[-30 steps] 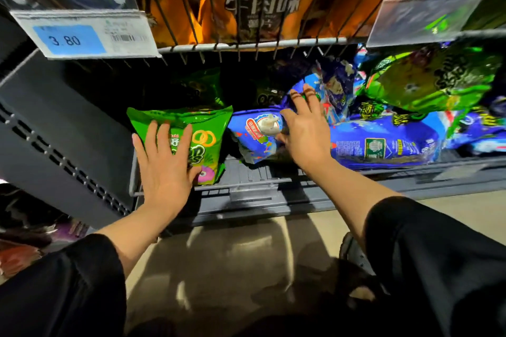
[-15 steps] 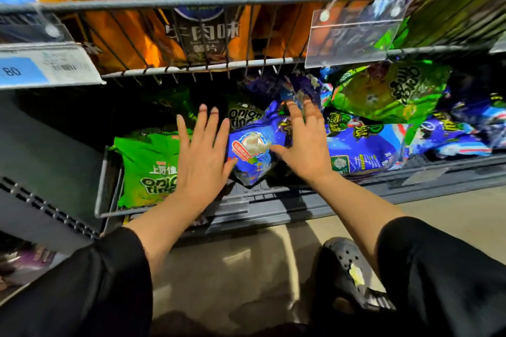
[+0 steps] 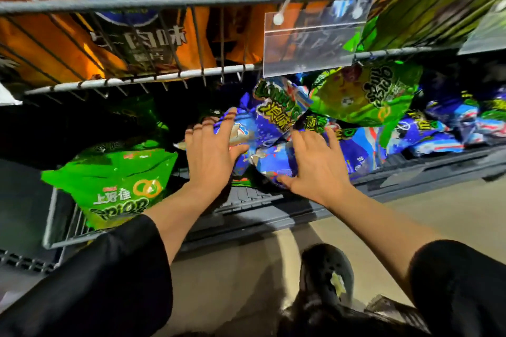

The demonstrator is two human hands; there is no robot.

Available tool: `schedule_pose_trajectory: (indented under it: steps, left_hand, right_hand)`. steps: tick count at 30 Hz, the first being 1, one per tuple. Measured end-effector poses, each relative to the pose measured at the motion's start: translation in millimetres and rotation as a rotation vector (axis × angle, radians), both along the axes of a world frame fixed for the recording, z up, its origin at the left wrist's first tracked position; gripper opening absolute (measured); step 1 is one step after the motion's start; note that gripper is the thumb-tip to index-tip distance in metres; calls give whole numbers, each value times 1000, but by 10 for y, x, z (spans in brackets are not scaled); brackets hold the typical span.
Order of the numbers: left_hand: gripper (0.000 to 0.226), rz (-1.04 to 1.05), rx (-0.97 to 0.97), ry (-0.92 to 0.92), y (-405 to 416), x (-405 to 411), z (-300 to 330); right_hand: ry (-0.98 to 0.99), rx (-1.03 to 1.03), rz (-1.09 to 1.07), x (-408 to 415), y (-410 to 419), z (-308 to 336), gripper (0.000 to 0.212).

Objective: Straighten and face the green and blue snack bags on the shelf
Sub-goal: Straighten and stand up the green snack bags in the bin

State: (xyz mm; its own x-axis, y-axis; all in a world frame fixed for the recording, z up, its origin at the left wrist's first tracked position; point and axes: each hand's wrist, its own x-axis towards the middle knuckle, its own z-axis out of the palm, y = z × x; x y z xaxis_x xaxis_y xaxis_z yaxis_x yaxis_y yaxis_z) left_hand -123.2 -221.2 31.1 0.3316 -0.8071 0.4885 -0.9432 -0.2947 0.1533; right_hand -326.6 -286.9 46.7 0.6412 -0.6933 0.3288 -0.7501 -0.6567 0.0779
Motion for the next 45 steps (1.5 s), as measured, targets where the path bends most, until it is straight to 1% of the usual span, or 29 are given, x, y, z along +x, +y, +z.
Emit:
schedule_pose_trajectory:
  steps: [1,3,6,9,12,14,16,17,19,20,23,26,28,31,34,37,39,41,42,45]
  left_hand:
    - [74,-18,-33,24,-48,-50,20]
    - [71,-33,-46,87,-110,-151,25]
    - [67,-28,-37,150,-227,-329,11]
    - [62,-73,17,180,-370,-503,94]
    - [56,-252,-7,334,-504,-529,70]
    - [61,-382,107,365,-576,-479,30]
    - [66,-426,251,374,-629,-426,0]
    - [65,-459,271,435,-630,-402,6]
    - [64,-554,212,584,-585,-371,0]
    - [62,-574,193,608,-540,-354,-6]
    - [55,-576,206,556,-408,-313,-2]
    - [65,-535,258,384,-311,-272,-56]
    - [68,-503,310,345,-228,-251,-38]
    - [56,-458,376,302,-34,-173,42]
    - [54,-346,299,224,297,223,121]
    - [55,-81,261,117,735,746,179]
    - [67,101,291,104,1005,984,214]
    - [87,183,376,142,1214,1132,223]
    - [94,185,429,141,1306,1199,211]
    - [97,90,533,67,1560,1398,124]
  right_hand:
    - [41,-30,-10,-123,-40,-15,80]
    - [115,-47,-29,-330,-92,-26,68]
    - [152,-95,-29,-522,-131,-28,67]
    - [132,-97,75,-654,-160,-53,65]
    - [112,-124,196,-804,-209,-80,64]
    - [70,-149,244,-824,-208,-78,65]
    - [41,-165,275,-723,-156,-68,65]
    - [48,-180,276,-625,-122,-62,63]
    - [90,-201,246,-376,-66,-58,59]
    - [114,-192,216,-250,-45,-61,60]
    - [173,-137,72,-24,-41,-89,69]
    - [196,-80,-26,13,-44,-120,82]
    - [200,-69,-50,72,-29,-128,88]
    - [157,-48,-49,221,59,-105,91]
    - [95,-64,48,450,209,-66,85]
    - [0,-89,210,835,404,-64,68]
    - [-84,-45,319,1168,533,-54,56]
    - [-169,77,362,1527,640,-24,50]
    - [-192,180,350,1696,680,-8,47]
    - [-263,442,252,2126,713,-43,47]
